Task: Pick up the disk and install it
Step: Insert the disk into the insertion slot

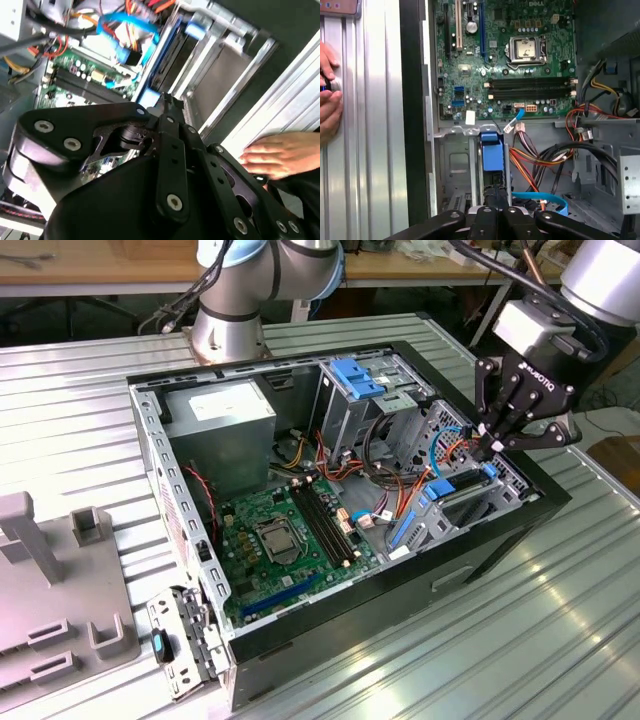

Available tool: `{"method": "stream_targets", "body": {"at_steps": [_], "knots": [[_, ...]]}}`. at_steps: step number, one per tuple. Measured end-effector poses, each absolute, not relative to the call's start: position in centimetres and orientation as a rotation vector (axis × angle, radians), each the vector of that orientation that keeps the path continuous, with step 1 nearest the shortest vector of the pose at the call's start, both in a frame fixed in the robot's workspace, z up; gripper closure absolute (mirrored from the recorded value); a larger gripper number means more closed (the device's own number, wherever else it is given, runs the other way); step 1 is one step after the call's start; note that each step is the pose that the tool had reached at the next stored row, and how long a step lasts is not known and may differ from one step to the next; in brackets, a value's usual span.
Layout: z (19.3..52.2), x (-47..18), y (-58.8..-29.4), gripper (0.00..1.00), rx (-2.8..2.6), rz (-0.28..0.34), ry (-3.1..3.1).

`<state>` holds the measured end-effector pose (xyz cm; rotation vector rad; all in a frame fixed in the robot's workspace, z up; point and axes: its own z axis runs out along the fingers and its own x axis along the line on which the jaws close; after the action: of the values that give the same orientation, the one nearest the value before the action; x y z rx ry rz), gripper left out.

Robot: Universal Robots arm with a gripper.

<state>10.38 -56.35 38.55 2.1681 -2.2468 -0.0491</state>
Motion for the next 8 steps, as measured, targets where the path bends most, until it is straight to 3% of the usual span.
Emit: {"method": "stream_targets", "body": {"at_steps": [8], "knots": [[38.29,10.86,-56.32,0.89,2.174,-0.012,-2.254]]}}
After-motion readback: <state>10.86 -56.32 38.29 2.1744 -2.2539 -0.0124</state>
